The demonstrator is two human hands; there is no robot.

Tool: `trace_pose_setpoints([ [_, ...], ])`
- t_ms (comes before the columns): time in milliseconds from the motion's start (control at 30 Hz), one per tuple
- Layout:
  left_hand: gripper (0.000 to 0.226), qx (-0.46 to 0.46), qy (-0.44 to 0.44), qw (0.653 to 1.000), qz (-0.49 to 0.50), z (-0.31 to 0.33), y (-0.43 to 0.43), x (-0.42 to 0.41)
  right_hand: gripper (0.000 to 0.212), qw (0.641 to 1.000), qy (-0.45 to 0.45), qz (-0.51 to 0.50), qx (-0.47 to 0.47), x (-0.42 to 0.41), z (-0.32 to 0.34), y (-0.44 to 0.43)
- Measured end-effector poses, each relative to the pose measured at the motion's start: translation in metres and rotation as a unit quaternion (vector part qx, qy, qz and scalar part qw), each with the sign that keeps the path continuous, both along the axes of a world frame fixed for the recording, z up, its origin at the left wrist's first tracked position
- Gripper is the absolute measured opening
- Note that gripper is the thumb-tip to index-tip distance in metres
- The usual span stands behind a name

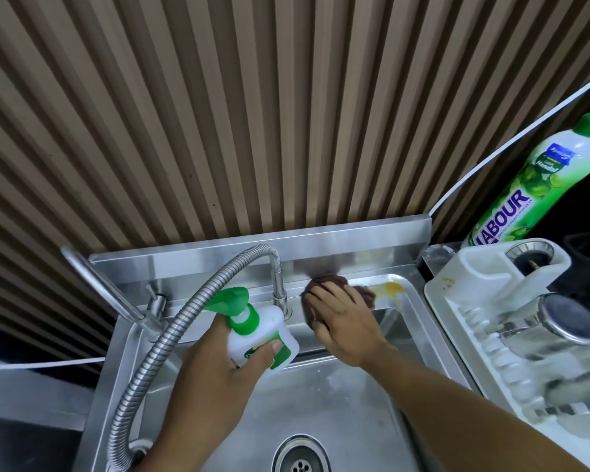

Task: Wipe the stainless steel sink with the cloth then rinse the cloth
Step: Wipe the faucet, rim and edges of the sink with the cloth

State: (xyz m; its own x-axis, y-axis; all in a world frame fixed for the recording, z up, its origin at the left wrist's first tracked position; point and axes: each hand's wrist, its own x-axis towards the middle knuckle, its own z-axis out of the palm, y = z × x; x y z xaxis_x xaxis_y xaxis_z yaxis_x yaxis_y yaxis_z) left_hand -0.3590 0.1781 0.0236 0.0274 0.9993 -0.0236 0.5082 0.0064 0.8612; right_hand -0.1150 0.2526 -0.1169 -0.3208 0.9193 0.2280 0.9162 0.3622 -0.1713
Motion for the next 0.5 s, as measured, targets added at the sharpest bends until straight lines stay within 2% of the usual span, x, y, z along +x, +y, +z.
trace_pose_setpoints([
  [133,0.03,-0.007,0.013,1.0,-0.016,-0.002,0.002,-0.001,0.055,0.988,0.004,-0.153,-0.008,0.03,-0.009,-0.016],
  [267,0.031,-0.011,0.018,1.0,-0.022,-0.003,0.001,-0.004,0.057,0.95,0.06,-0.307,-0.008,-0.013,-0.012,-0.011],
  [333,0.033,-0.01,0.012,1.0,-0.019,-0.003,0.001,-0.006,0.054,0.954,0.087,-0.287,0.0,-0.047,-0.01,-0.007],
  [433,0.037,-0.005,0.004,1.0,-0.011,-0.003,0.003,-0.008,0.052,0.981,0.097,-0.166,-0.008,-0.077,-0.011,-0.008],
  [500,0.042,-0.007,-0.012,1.0,-0.007,-0.001,0.005,-0.007,0.053,0.99,0.079,-0.113,-0.03,-0.068,-0.007,-0.008],
])
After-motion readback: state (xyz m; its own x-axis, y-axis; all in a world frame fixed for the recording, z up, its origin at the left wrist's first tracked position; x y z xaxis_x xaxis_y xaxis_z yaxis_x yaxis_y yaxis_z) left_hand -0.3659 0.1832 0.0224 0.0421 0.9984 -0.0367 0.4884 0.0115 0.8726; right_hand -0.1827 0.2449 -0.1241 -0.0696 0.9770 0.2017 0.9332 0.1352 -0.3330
